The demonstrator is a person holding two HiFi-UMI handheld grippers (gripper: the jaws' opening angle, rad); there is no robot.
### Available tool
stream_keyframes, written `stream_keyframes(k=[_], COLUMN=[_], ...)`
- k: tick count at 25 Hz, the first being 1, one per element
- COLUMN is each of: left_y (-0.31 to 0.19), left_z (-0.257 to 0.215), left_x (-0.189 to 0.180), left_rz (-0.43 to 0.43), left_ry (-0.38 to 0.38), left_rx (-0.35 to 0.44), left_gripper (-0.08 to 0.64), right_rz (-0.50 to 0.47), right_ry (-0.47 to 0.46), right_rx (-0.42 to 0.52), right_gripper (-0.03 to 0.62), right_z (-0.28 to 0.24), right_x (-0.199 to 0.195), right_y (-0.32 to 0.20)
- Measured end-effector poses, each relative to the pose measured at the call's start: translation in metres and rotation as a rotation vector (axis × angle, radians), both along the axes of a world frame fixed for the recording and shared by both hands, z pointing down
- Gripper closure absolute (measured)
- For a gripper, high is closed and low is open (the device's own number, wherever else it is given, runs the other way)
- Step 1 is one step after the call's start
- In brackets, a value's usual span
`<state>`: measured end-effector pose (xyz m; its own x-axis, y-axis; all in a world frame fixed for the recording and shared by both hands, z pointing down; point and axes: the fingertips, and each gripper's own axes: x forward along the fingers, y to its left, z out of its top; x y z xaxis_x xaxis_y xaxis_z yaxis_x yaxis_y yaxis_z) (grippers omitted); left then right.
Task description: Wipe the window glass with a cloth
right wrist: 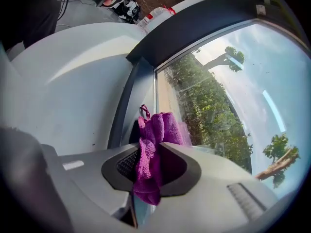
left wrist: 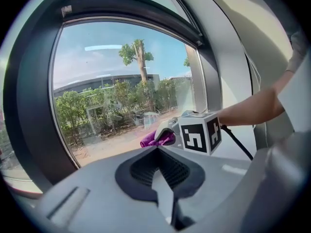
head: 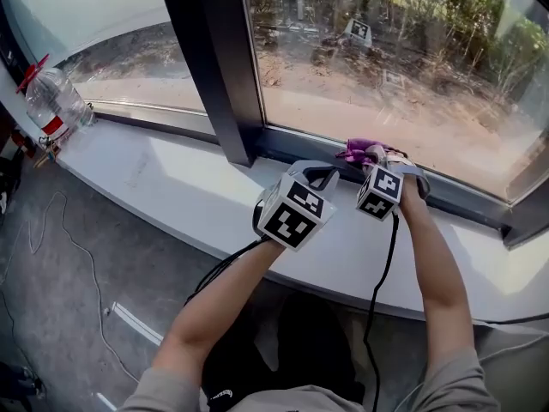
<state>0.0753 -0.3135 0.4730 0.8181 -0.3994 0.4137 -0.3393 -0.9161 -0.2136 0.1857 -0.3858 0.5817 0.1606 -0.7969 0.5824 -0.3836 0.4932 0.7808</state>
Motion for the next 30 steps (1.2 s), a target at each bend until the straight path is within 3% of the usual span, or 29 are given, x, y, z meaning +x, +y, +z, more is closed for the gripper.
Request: stream_keyframes(k=[5, 9, 18, 24, 30], left_y=[0.0, -0.005, -0.022, -0.021, -0.015], left_z=[0.011, 0.001, -0.069, -0.152, -0.218], left_x=[0.017, 0.031, 0.053, 0.062, 0.063], left_rz=[0.03, 0.051, 0.056, 0.083, 0.104], left_ry=[0.005, 0.034, 0.101, 0.142, 0.193], left_rx=[-0.011, -0.005, 0.098, 0.26, 0.341], left_gripper=[0.559, 0.558, 0.56, 0.56, 0.56], right_rz=[-0.017, -0.028, -0.044, -0.044, -0.043], right_ry=[-0.017, -0.022, 0.056, 0.143, 0.256], right_rx=[-0.006, 0.055, 0.411, 0.635, 0.744], right_gripper=[0.49, 0.488, 0.489, 0.489, 0.489], right_z=[-0.006, -0.035, -0.193, -0.321, -0.416], right_x=[-0.004, -0.002, 0.011, 0.011, 0.009], right_y=[0.003, 0.022, 0.053, 0.066, 0.062])
